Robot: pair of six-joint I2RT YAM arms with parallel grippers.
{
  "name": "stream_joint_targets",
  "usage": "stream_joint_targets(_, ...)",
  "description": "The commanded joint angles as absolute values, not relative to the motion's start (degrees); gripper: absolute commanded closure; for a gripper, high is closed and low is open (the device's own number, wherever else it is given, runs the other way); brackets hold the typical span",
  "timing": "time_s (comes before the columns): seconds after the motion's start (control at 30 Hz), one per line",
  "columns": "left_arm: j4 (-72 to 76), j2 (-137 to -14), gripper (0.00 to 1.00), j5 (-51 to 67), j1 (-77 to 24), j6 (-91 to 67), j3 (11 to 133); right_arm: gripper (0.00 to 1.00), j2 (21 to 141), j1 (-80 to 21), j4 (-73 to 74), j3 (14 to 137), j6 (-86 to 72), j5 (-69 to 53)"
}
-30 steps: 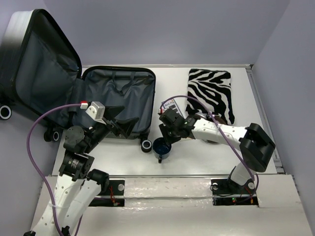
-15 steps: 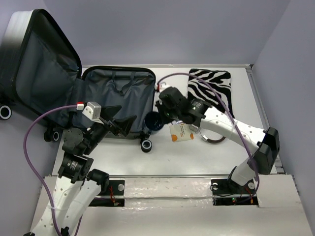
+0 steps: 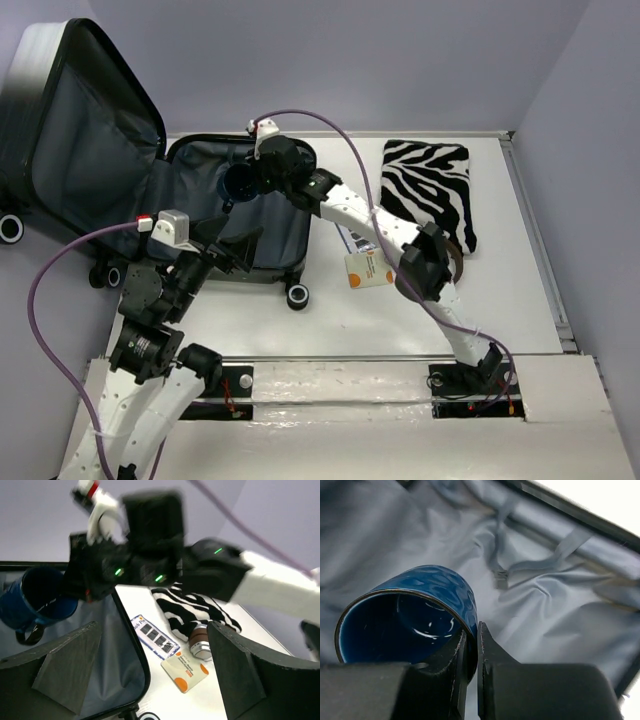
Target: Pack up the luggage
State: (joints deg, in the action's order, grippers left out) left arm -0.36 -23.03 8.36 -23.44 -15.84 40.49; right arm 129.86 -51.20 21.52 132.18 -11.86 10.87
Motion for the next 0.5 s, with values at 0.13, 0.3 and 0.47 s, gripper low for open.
stream_joint_targets(0.13,0.1,-22.2,0.01,2.8,-27.1,-15.7,43.2,0.93,141.1,-50.4,0.6,140.7,-10.5,20.2)
stream_joint_targets(0.3,0.1,-21.5,0.01,1.4,-27.5,-15.5,43.6,0.93,145.3,-50.4,-1.6,139.5,-12.9,17.6)
stream_joint_targets(0.47,0.1,-21.5,0.01,1.7,-27.7,-15.6,43.4,0.73,145.6,-51.6,-3.5,135.2,-14.3,16.4)
